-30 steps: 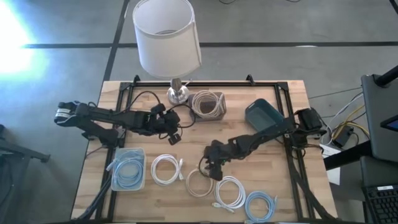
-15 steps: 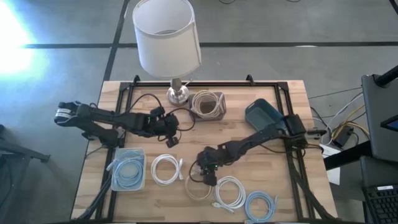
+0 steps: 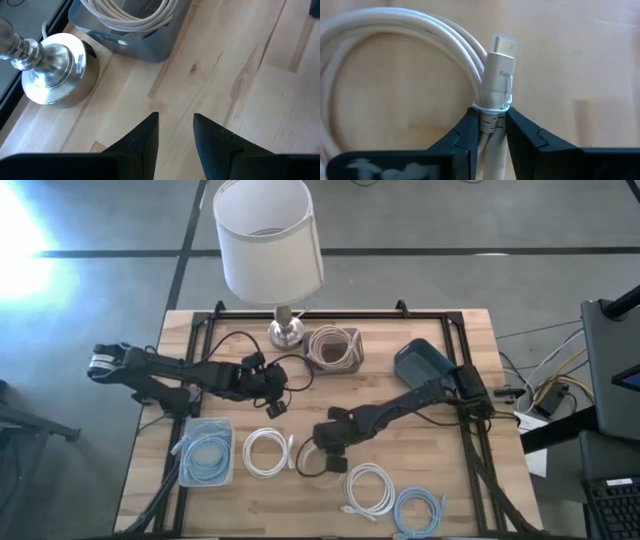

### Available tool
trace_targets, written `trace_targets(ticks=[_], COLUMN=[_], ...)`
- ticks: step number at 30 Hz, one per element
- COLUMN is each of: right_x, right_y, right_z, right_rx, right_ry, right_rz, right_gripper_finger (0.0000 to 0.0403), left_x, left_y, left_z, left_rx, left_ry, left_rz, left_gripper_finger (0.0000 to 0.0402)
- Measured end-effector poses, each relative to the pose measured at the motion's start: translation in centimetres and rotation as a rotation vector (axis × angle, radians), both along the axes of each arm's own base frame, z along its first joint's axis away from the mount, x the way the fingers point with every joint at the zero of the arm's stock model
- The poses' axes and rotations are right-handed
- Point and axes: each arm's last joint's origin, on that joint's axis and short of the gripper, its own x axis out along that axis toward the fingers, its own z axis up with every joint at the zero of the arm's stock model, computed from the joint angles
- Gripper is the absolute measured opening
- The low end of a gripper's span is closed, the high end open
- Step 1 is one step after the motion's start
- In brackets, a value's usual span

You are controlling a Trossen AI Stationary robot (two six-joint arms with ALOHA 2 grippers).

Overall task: Sort HDMI cables
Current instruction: Put the light brown HDMI cable into the black bin

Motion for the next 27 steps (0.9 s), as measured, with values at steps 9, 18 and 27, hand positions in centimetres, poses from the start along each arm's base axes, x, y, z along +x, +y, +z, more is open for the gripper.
trace_targets(ticks=[9,18,27], right_x=[-0.9,-3.0,-2.7], right_y=[-1.0,-4.6,-4.8], right_z=[3.9,11.2,9.5], right_rx=[-0.280,-0.394,-0.219], right_ry=[0.122,-0.038,-0.028], right_rz=[-0.030,-0.168,-0.188], right_gripper_finger=[0.0053,0.0016,0.0011], left_x=[0.0,0.3,0.3], left_y=[0.0,0.0,0.0], left_z=[0.0,0.2,0.2], left_rx=[0.000,0.002,0.004], left_ry=[-0.002,-0.033,-0.033], left_rz=[0.000,0.003,0.005], left_gripper_finger=[0.0125,0.0125,0.0125])
